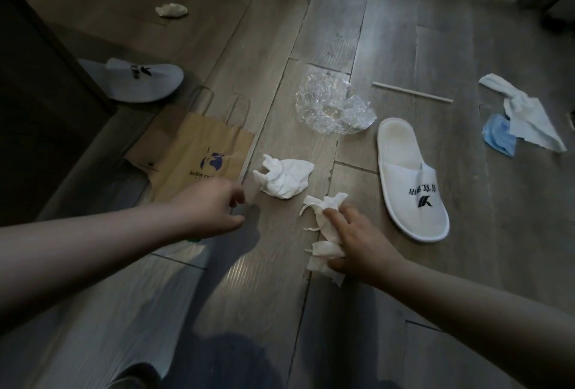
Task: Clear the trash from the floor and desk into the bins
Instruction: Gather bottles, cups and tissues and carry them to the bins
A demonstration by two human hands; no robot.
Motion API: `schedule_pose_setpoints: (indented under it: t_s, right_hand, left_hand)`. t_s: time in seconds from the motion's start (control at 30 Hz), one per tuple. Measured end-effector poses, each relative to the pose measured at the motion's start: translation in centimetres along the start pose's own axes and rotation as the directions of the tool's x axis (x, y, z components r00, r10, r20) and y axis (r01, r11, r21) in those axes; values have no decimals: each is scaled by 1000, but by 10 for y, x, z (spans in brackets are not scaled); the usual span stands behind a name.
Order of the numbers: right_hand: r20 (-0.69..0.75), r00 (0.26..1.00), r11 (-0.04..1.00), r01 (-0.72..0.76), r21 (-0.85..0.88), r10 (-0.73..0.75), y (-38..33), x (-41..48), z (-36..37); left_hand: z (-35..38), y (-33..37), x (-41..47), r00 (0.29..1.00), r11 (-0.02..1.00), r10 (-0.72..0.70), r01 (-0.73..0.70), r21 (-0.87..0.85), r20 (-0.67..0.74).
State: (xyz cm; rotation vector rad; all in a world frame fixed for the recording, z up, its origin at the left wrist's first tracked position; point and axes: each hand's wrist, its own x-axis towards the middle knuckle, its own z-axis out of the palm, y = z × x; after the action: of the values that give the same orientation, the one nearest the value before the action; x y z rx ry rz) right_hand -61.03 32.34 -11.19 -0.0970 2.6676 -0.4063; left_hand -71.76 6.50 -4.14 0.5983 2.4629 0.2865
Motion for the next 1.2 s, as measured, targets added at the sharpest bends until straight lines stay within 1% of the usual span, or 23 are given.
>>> schedule_pose_setpoints:
  t_s: [0.1,0.33,0.47,0.6,0.67,0.73,0.87,0.97,1.1,1.2]
  right_hand:
    - [-43,999,999,34,29,-33,-1,1,0]
    - [-96,995,993,18,118,-6,-10,8,-14]
    - [-204,979,981,41,192,-1,-20,17,-28]
    - [-282,959,949,114,293,-28,-33,32,-48]
    - [-292,954,950,146,277,-61,-38,43,-56]
    - [-241,967,962,143,232,-85,-43,56,-62]
    - [-61,994,992,99,78,-94,-51,86,-67]
    - [17,997,996,80,28,-80,-58,103,-60]
    - [99,994,997,60,-54,-55,-63,115,-48]
    - [89,995,990,65,-124,-54,-64,116,-41]
  left_hand:
    - [-2,-3,-4,1000,1000,-14,14,-22,3]
    - [-1,-10,-11,998,996,-59,59,-62,6]
    - [-4,-16,-12,997,994,-77,76,-81,-6]
    - [-5,-23,-11,995,993,-91,88,-77,-32]
    - [-6,-28,-11,995,992,-96,93,-87,-36]
    - [-7,-33,-13,994,989,-107,103,-103,-34]
    - [-8,-47,-19,992,988,-115,110,-108,-47]
    - [-10,-57,-25,990,988,-130,125,-93,-50]
    - [-11,-72,-31,988,990,-143,143,-8,-62]
    - [-6,-82,-36,987,987,-151,154,47,-58]
